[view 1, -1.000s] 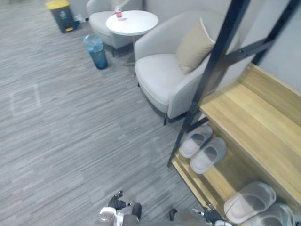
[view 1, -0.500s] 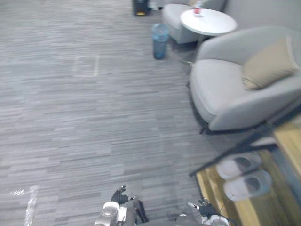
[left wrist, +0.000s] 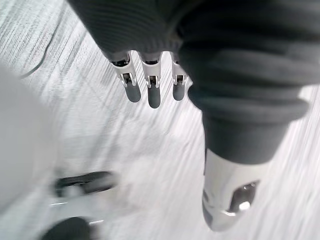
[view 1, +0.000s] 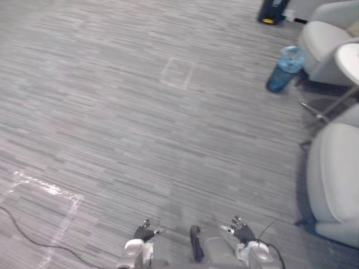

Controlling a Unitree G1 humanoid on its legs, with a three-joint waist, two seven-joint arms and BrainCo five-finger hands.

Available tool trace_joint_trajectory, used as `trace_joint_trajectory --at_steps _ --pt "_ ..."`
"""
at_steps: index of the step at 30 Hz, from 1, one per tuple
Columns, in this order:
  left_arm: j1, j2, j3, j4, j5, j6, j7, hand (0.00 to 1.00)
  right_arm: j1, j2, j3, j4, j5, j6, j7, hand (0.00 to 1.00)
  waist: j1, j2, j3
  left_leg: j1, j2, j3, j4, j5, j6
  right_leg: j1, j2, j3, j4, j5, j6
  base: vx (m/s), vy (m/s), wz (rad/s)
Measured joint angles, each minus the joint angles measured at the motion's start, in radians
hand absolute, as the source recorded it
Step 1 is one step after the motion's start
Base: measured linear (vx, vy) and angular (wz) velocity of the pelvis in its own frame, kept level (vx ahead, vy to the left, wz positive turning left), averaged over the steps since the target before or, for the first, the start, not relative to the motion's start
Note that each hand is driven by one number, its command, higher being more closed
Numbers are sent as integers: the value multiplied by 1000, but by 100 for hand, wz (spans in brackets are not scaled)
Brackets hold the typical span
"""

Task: Organize the slippers on the shoe rack

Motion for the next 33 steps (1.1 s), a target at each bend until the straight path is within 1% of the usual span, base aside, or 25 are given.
trace_joint_trajectory --at_steps 1,3,5,6,7,8,9,11,12,13,14,16,17,19,20,21,22,23,24,25,28,29,30,31,33 --pt "-1 -2 4 -27 -11 -2 1 0 1 11 4 0 0 3 -3 0 15 -15 7 -40 51 49 18 -26 11 75 -34 -11 -43 -10 3 568 95 36" --pt "-1 -8 10 -50 -18 -4 2 0 5 26 3 -1 0 8 -4 0 18 -36 6 -123 101 102 -31 -48 -7 159 -87 -39 -98 -27 23 454 104 33" --pt "-5 -27 12 -54 -21 -4 1 0 11 19 -5 -1 1 9 -7 0 29 -17 1 -174 120 131 -247 -43 -6 216 -117 -67 -129 -34 35 462 179 17" --pt "1 -31 1 -51 -29 -4 2 0 19 9 -6 -1 0 10 -8 0 35 7 -11 -184 95 113 -516 33 -4 253 -130 -75 -139 -54 67 602 316 14" --pt "14 -30 -23 -41 -38 -6 3 0 17 -13 -15 10 -1 11 -9 0 41 44 -25 -184 79 50 -690 177 36 280 -120 -69 -143 -82 98 605 343 31" --pt "6 -19 -33 -37 -38 -7 3 0 8 -1 -28 27 -1 16 -13 0 36 25 -29 -178 42 49 -687 140 18 291 -148 -64 -145 -93 95 402 252 49" --pt "-13 -10 -41 -25 -39 -12 6 0 5 4 -37 37 -2 17 -12 0 26 13 -34 -178 11 39 -699 130 27 290 -164 -56 -142 -80 89 386 265 83" --pt "-9 8 -40 -6 -39 -22 15 0 6 16 -70 70 -5 24 -10 0 22 -33 -32 -144 -88 29 -685 63 59 246 -233 23 57 -51 113 519 319 74" --pt "-5 8 -41 -10 -39 -24 15 0 8 21 -84 80 -5 26 -10 0 24 -41 -28 -118 -106 30 -687 41 63 220 -244 43 158 -31 148 519 255 19" --pt "-2 15 -41 -9 -38 -23 16 0 17 33 -92 80 -2 29 -11 0 30 -57 -27 -52 -131 39 -706 5 70 130 -255 98 384 76 206 486 194 -11" --pt "0 23 -41 -2 -37 -22 16 0 14 37 -103 75 -3 27 -8 0 26 -62 -26 -2 -140 41 -720 -18 66 57 -250 129 554 136 212 568 207 -24" --pt "8 19 -42 18 -36 -16 15 0 19 35 -112 39 -3 19 -7 0 7 -54 -23 129 -139 40 -769 -48 68 -87 -222 107 782 53 174 529 147 -21" --pt "10 16 -43 21 -36 -13 15 0 18 35 -112 36 -3 17 -7 0 4 -53 -23 166 -137 40 -790 -51 67 -124 -207 91 803 20 167 407 75 -8" --pt "-2 8 -44 42 -36 3 14 0 11 36 -116 17 -3 6 -6 0 -14 -41 -16 282 -104 40 -854 -55 66 -250 -135 11 708 -98 135 484 0 6" --pt "-5 6 -44 42 -36 3 14 0 12 36 -119 12 -3 5 -5 0 -16 -39 -15 303 -96 39 -865 -60 65 -271 -123 -9 675 -108 129 671 -69 16" --pt "-17 1 -44 41 -35 3 13 0 12 36 -123 2 -3 5 -6 0 -19 -34 -16 353 -73 37 -906 -75 51 -323 -88 -65 519 -109 121 559 -101 21" --pt "-27 -1 -45 40 -34 3 11 0 11 37 -125 0 -2 3 -5 0 -25 -38 -18 391 -67 34 -935 -84 51 -354 -70 -97 348 -71 107 683 -135 26" --pt "-31 -2 -46 41 -34 3 10 0 10 37 -125 0 -1 2 -5 0 -30 -41 -18 407 -67 28 -945 -86 51 -359 -65 -103 278 -47 105 609 -163 46" --pt "-39 -5 -53 42 -23 3 3 0 6 38 -129 0 1 -3 -4 0 -48 -43 -20 448 -71 -5 -963 -92 47 -358 -50 -98 157 113 78 690 -168 44" --pt "-41 -22 -50 56 -11 1 -2 0 -3 35 -137 1 -4 -4 -6 0 -56 -9 -32 460 -47 -32 -947 -77 31 -350 -41 -113 192 100 20 699 -168 40" --pt "-53 -57 -51 59 10 3 -10 0 -9 33 -162 -3 -1 -3 -5 0 -55 3 -23 454 -51 -78 -777 25 -43 -355 -84 -134 389 13 -24 668 -225 17" --pt "-20 -56 -39 50 17 3 -8 0 3 29 -143 -5 -5 3 -6 0 -59 21 -50 373 -10 -100 -546 60 -98 -257 -73 -130 318 -47 -5 618 -179 6" --pt "-11 -56 -14 30 20 1 -7 0 3 26 -127 -5 -7 7 -7 0 -57 27 -52 295 30 -108 -352 102 -142 -180 -46 -116 236 -102 -9 737 -188 -5" --pt "-8 -57 20 11 19 0 -8 0 0 13 -109 -3 -11 8 -5 0 -51 43 -43 196 84 -105 -127 118 -155 -116 -15 -111 193 -109 -23 504 -110 -18" --pt "5 -56 64 -13 11 -1 -6 0 10 15 -98 3 -10 16 -7 0 -17 30 -35 103 135 -61 55 99 -124 4 9 -69 104 -115 -31 430 -69 -50"
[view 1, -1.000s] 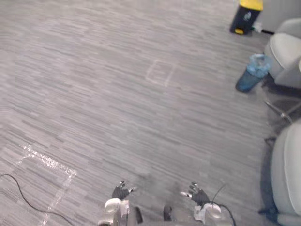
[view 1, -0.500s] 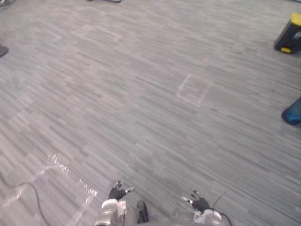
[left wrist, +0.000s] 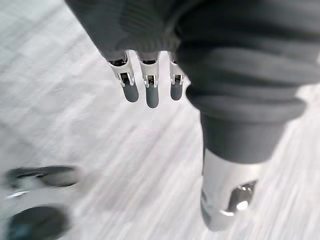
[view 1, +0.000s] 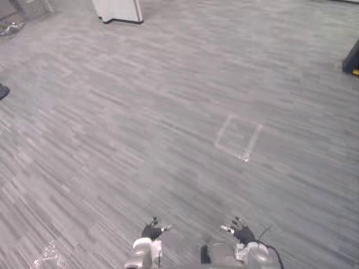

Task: Organize the slippers on the shoe rack

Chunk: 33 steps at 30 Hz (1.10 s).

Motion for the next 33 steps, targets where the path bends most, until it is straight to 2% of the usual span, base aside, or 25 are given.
trace_joint_trajectory --at_steps 3,4,6,7,8,9,10,12,13,14,15,16,17,18,20,21,23,24,25,28,29,30,31,32,33 --pt "32 8 7 -36 -12 -2 1 0 5 4 33 1 7 7 -4 0 28 -23 5 -113 11 64 -19 -60 50 153 -10 74 -123 -2 1 571 42 -90" --pt "32 10 9 -39 -19 -3 2 0 4 10 33 2 8 12 -4 0 39 -27 7 -160 3 109 -140 -108 82 217 -32 118 -162 -1 3 606 175 -101" --pt "25 16 -7 -35 -19 -4 3 0 10 19 19 5 7 12 -4 0 40 -37 8 -190 -69 98 -428 -116 92 279 -81 155 -207 -10 19 555 225 -100" --pt "26 19 -29 -32 -19 -6 4 0 14 20 14 11 7 12 -4 0 42 -33 5 -191 -121 26 -657 -78 78 305 -103 190 -221 -23 35 544 340 -119" --pt "25 23 -61 -11 -18 -16 5 0 19 3 15 31 5 11 -4 0 47 -6 -12 -225 -139 -102 -801 18 35 320 -100 249 -236 -50 48 594 386 -136" --pt "17 32 -83 8 -18 -22 5 0 13 -5 15 58 4 14 -5 0 48 -8 -22 -229 -160 -122 -767 70 71 327 -112 290 -226 -57 56 514 362 -102" --pt "13 40 -89 15 -17 -21 4 0 10 2 15 72 4 14 -6 0 46 -19 -29 -227 -169 -110 -760 52 79 327 -125 297 -215 -57 55 392 254 -38" --pt "14 65 -99 38 -16 -21 4 0 31 29 7 79 6 13 -2 0 13 -86 -67 -210 -212 -50 -741 -1 127 222 -164 364 -17 -20 100 652 364 -30" --pt "9 75 -108 44 -15 -18 4 0 29 36 7 79 5 13 -2 0 11 -112 -64 -166 -229 -14 -745 -35 144 161 -170 380 141 25 165 681 348 -49" --pt "8 77 -108 45 -14 -18 4 0 27 37 7 80 5 13 -2 0 11 -116 -60 -150 -232 -6 -751 -40 149 142 -169 380 197 47 188 615 271 -86" --pt "1 80 -116 58 -11 -12 7 0 11 42 6 77 6 11 4 0 12 -111 -45 -31 -239 36 -827 -62 165 -8 -148 365 492 87 236 383 163 -77" --pt "0 78 -123 68 -11 -10 7 0 4 39 7 76 6 9 5 0 12 -106 -41 9 -238 39 -852 -62 166 -33 -141 344 532 65 215 524 251 -107" --pt "-5 68 -145 86 -12 0 7 0 -3 13 15 65 4 7 7 0 6 -66 -21 120 -224 58 -934 -65 170 -100 -109 267 573 3 151 318 172 -70" --pt "-12 65 -150 89 -12 0 7 0 -4 5 15 55 6 5 6 0 7 -51 -16 173 -212 77 -974 -71 179 -146 -82 219 557 -25 125 475 222 -72" --pt "-37 72 -147 89 -14 0 8 0 -8 8 12 38 6 1 6 0 3 -47 -14 230 -203 101 -1011 -100 178 -253 -45 131 470 -44 118 403 103 -33" --pt "-58 77 -148 90 -13 0 7 0 -15 14 3 38 7 -2 7 0 1 -59 -8 259 -206 111 -1023 -125 164 -314 -33 77 377 -37 115 513 48 -17" --pt "-77 73 -149 89 -8 0 3 0 -19 21 -21 38 8 -6 7 0 -9 -68 -5 292 -211 114 -1027 -166 158 -365 -26 16 185 39 102 404 10 -5" --pt "-85 67 -151 90 -5 0 1 0 -25 22 -28 37 11 -10 8 0 -19 -68 0 324 -215 109 -1041 -187 149 -380 -26 -5 91 176 77 418 -20 11" --pt "-87 64 -157 95 2 0 -1 0 -31 22 -37 38 9 -10 8 0 -30 -61 -7 350 -208 95 -1051 -187 149 -366 -19 -24 104 185 35 645 -37 15" --pt "-102 27 -167 101 21 0 -15 0 -37 23 -81 34 8 -9 5 0 -41 -46 2 371 -212 73 -993 -102 127 -370 -71 -63 268 127 1 532 -141 20" --pt "-77 18 -166 90 31 0 -18 0 -24 24 -84 10 6 -7 5 0 -43 -43 -15 362 -203 66 -863 -84 110 -351 -79 -99 258 86 21 387 -271 23" --pt "-59 4 -162 79 32 1 -19 0 5 23 -54 -8 8 -5 7 0 -57 -37 -19 276 -160 46 -592 -81 66 -263 -65 -118 172 46 -7 507 -296 10" --pt "-43 1 -154 68 31 0 -21 0 10 15 -51 -9 6 -7 7 0 -54 -3 -29 185 -98 22 -385 -14 -1 -209 -23 -110 118 37 -13 588 -230 -33" --pt "-41 1 -129 63 30 1 -18 0 6 8 -45 -6 8 -8 4 0 -37 12 -36 82 -50 5 -166 21 -24 -156 21 -77 74 27 -28 533 -116 -90" --pt "-32 4 -112 45 29 0 -16 0 2 6 -27 -2 8 -1 0 0 -21 9 -32 27 -33 7 -64 13 -17 -115 45 -36 46 23 -39 517 -53 -126"
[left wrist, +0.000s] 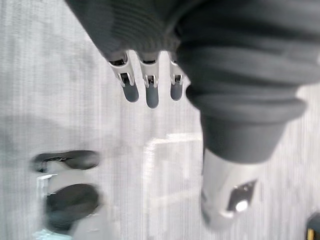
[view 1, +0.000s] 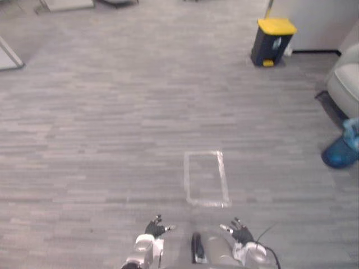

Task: Organize the slippers on the shoe rack

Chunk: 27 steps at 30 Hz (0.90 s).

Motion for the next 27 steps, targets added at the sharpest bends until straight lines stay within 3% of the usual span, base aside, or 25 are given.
trace_joint_trajectory --at_steps 2,4,5,7,8,9,11,12,13,14,15,16,17,19,22,23,25,26,27 --pt "16 13 -3 -16 0 -1 0 0 2 3 22 1 0 3 -4 0 19 -17 10 -54 12 17 53 -36 17 78 17 65 -48 -2 -6 438 13 -121" --pt "40 15 -3 -21 -17 0 1 0 12 18 21 1 0 8 -5 0 37 -45 20 -125 36 95 -86 -109 91 225 8 175 -150 0 4 444 85 -143" --pt "40 13 -3 -28 -18 -1 0 0 14 20 21 1 0 8 -6 0 37 -46 21 -138 36 101 -129 -117 96 243 8 194 -161 -2 9 437 128 -147" --pt "35 -2 -7 -41 -20 -3 1 0 19 24 9 1 -1 15 -11 0 44 -50 20 -217 -18 12 -448 -126 88 324 -16 318 -219 -23 42 508 207 -129" --pt "35 -1 -8 -40 -19 -3 0 0 18 24 5 2 -1 15 -13 0 47 -50 19 -220 -34 -18 -502 -122 82 327 -24 332 -223 -30 50 670 367 -151" --pt "32 0 -20 -32 -19 -5 2 0 18 16 0 11 -2 13 -16 0 54 -47 14 -250 -95 -175 -706 -85 49 337 -55 414 -238 -67 74 560 350 -153" --pt "32 1 -38 -30 -19 -5 2 0 22 7 0 34 -3 14 -18 0 58 -37 5 -264 -105 -204 -746 -57 75 341 -70 469 -219 -106 98 606 435 -139" --pt "32 4 -45 -22 -18 -5 2 0 31 13 -6 57 -1 20 -19 0 62 -45 -9 -260 -123 -176 -691 27 70 334 -100 516 -153 -144 144 776 568 -132" --pt "23 23 -43 -11 -18 -3 4 0 31 31 -9 54 -3 21 -19 0 55 -77 -26 -240 -140 -98 -672 -4 111 277 -127 530 -33 -130 175 651 472 -127" --pt "21 27 -43 -8 -18 -3 4 0 33 35 -9 54 -3 22 -18 0 55 -82 -28 -232 -142 -79 -673 -7 116 259 -129 532 1 -120 187 549 407 -118" --pt "17 43 -47 14 -18 -2 4 0 28 38 -8 56 -26 24 -12 0 58 -88 -29 -186 -136 -17 -682 -26 148 195 -117 543 127 -31 224 454 365 -121" --pt "12 48 -51 34 -18 -1 8 0 22 28 -11 63 -40 23 -10 0 62 -70 -19 -99 -129 7 -734 -34 159 164 -115 501 195 -22 233 454 365 -119" --pt "12 49 -55 37 -18 -1 9 0 20 26 -11 65 -40 23 -10 0 63 -65 -16 -75 -127 15 -753 -34 159 159 -114 479 204 -29 233 294 244 -98" --pt "5 62 -86 50 -20 -1 18 0 10 9 -16 80 -40 16 -5 0 63 -35 -25 67 -116 75 -899 -34 160 90 -98 319 216 -85 202 373 284 -84" --pt "-42 98 -114 69 -19 0 16 0 -5 12 -39 83 -38 13 -2 0 36 -35 -23 115 -113 113 -974 -35 162 -46 -46 171 125 -98 177 255 113 -44" --pt "-65 104 -113 79 -18 1 16 0 -19 9 -46 83 -38 12 -2 0 27 -29 -9 140 -109 127 -991 -40 170 -113 -22 113 76 -73 145 333 63 -47" --pt "-75 104 -114 87 -16 2 14 0 -31 10 -58 80 -38 10 -2 0 21 -28 8 175 -107 136 -1003 -44 173 -145 -12 62 -11 -7 130 261 3 -35" --pt "-71 106 -119 88 -15 1 12 0 -33 12 -66 82 -39 8 -2 0 14 -36 10 201 -124 145 -1004 -56 157 -147 -26 28 -124 123 124 324 -53 -5" --pt "-70 102 -123 95 -12 1 10 0 -33 10 -79 84 -39 6 -1 0 4 -31 11 227 -124 141 -1004 -73 133 -125 -28 -4 -129 195 51 412 -73 -10"
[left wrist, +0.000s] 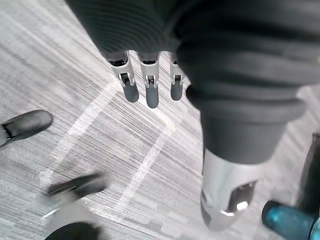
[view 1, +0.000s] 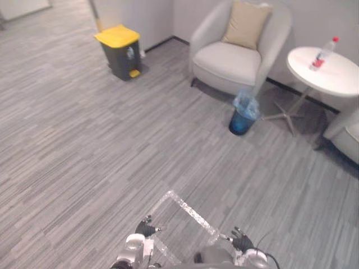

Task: Organize the slippers on the shoe rack

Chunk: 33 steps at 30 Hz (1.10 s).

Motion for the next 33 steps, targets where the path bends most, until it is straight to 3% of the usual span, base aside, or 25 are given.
trace_joint_trajectory --at_steps 1,3,5,6,7,9,11,12,13,14,15,16,17,18,19,20,23,24,29,31,33 --pt "6 -23 4 3 13 0 -12 0 -6 -4 -12 0 -2 -1 -2 0 -1 27 5 19 20 6 12 -1 -7 25 19 0 5 -17 -4 350 -83 -7" --pt "8 -48 14 -7 17 0 -15 0 -5 1 -37 -2 0 1 -4 0 1 26 9 6 30 7 114 8 -24 49 15 10 25 -60 -6 307 -159 -10" --pt "21 -72 53 -14 30 2 -18 0 5 5 -19 -10 -1 2 -2 0 -6 18 16 -81 88 -2 423 7 -49 136 21 27 -25 -70 -5 321 -168 -18" --pt "52 -99 86 -54 33 2 -21 0 31 6 23 -43 -2 3 0 0 18 9 21 -206 164 -24 781 30 -95 220 37 59 -61 -80 -23 300 -98 -70" --pt "70 -100 97 -77 33 2 -30 0 35 4 42 -47 -1 1 -2 0 33 6 20 -251 188 -27 894 27 -90 247 45 91 -64 -95 -37 247 -69 -79" --pt "90 -105 120 -97 32 2 -32 0 37 2 51 -46 -1 4 -2 0 39 5 21 -316 205 -21 957 11 -68 299 50 136 -80 -111 -34 233 7 -81" --pt "93 -106 131 -103 31 2 -31 0 42 4 51 -45 0 8 -3 0 46 -2 18 -354 203 -10 886 -16 -47 329 45 173 -100 -109 -36 199 32 -72" --pt "92 -105 131 -113 31 0 -31 0 47 6 49 -45 1 9 -4 0 56 -7 16 -370 185 -9 765 -38 -26 351 39 208 -117 -109 -34 303 88 -77" --pt "88 -105 128 -113 30 0 -31 0 49 7 48 -45 1 9 -5 0 68 -14 17 -371 137 -47 580 -49 -28 375 28 245 -130 -111 -23 303 88 -77" --pt "87 -105 128 -113 30 -1 -31 0 50 7 48 -44 1 9 -5 0 69 -15 16 -372 124 -60 543 -48 -30 376 26 250 -129 -113 -19 381 136 -70" --pt "85 -105 126 -112 30 -1 -29 0 53 8 47 -43 1 9 -6 0 74 -22 11 -368 55 -156 359 -26 -29 377 13 276 -128 -124 1 238 105 -46" --pt "85 -104 122 -111 31 -1 -27 0 53 7 46 -40 1 8 -7 0 74 -22 8 -366 21 -215 269 9 -29 377 8 288 -128 -131 13 359 179 -60" --pt "86 -104 113 -108 31 -1 -26 0 53 2 42 -36 1 8 -11 0 74 -13 2 -362 -16 -285 152 104 -33 375 8 305 -128 -140 29 317 205 -64" --pt "91 -105 108 -99 31 -1 -23 0 56 -5 37 -15 1 8 -13 0 75 11 -12 -359 -20 -305 84 260 -21 377 25 334 -127 -156 54 412 303 -70" --pt "95 -103 107 -86 31 -1 -20 0 53 -6 17 5 3 11 -14 0 74 23 -24 -333 -12 -279 63 236 -11 386 31 352 -123 -173 72 389 312 -61" --pt "92 -82 101 -76 31 -1 -10 0 52 12 -6 7 2 10 -17 0 70 -8 -20 -288 -30 -260 8 232 -8 390 11 366 -113 -184 93 253 209 -37" --pt "93 -21 57 -56 32 -1 -10 0 45 39 -38 33 2 8 -14 0 78 -53 -40 -240 -50 -210 -44 231 -6 388 -15 408 -119 -184 101 172 150 -53" --pt "92 -9 45 -48 32 -1 -11 0 41 39 -38 41 4 8 -14 0 78 -54 -40 -234 -53 -204 -51 231 -6 388 -18 416 -124 -179 103 94 59 -42" --pt "77 6 16 -21 34 1 -10 0 29 32 -74 62 15 8 -12 0 73 -23 -32 -225 -43 -145 -76 229 -4 365 -6 490 -154 -150 85 1 -28 -55" --pt "81 2 9 -20 35 2 -9 0 18 -1 -73 96 19 10 -14 0 75 12 -35 -230 0 -117 -75 216 -6 337 27 451 -170 -93 111 -63 -93 -73" --pt "76 -3 2 -10 34 2 -10 0 17 -20 -74 111 19 10 -20 0 75 18 -38 -227 15 -142 -70 206 -11 332 31 380 -196 -68 106 -65 -119 -61"
